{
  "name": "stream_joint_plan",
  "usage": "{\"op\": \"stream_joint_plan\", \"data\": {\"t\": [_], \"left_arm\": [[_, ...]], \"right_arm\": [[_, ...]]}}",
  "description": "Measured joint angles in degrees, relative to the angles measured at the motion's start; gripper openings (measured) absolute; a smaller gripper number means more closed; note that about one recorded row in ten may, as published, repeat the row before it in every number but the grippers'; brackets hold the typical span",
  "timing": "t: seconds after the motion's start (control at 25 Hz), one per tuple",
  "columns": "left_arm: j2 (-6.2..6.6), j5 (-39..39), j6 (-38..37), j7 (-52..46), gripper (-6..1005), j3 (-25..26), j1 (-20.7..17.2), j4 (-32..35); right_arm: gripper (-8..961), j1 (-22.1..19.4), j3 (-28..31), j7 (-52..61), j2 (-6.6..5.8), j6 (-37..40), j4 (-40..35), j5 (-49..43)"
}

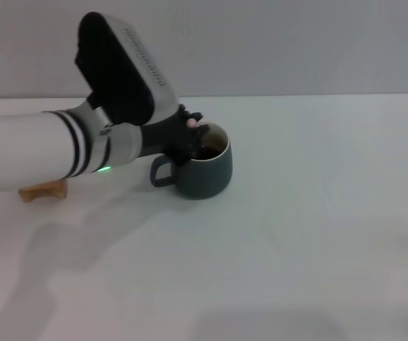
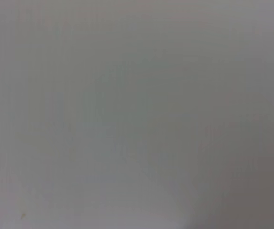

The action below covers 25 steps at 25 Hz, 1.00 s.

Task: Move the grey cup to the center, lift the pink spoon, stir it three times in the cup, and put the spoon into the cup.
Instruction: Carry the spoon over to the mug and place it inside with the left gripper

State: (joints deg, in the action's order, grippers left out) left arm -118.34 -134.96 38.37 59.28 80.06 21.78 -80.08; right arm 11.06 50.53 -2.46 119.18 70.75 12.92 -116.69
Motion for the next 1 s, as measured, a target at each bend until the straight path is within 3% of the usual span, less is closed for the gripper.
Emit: {"op": "stream_joint_plan", "data": {"t": [0.24,0.6,1.0], "left_arm": [[-0.12,0.1,-0.9,-0.4,173,-3.0,1.7,0.9],[0.27,0.3,-0.8,-0.1,188,-1.5,-3.2,-1.5],[-0.06,0.3,-3.7,-0.3,203,-1.6,-3.3,-1.1]], "right_arm": [[-2,0.0,0.0,0.0,0.00,0.0,0.0,0.0],[-2,0.4,0.0,0.0,0.00,0.0,0.1,0.0],[-2,0.5,0.0,0.0,-0.09,0.0,0.1,0.0]]}}
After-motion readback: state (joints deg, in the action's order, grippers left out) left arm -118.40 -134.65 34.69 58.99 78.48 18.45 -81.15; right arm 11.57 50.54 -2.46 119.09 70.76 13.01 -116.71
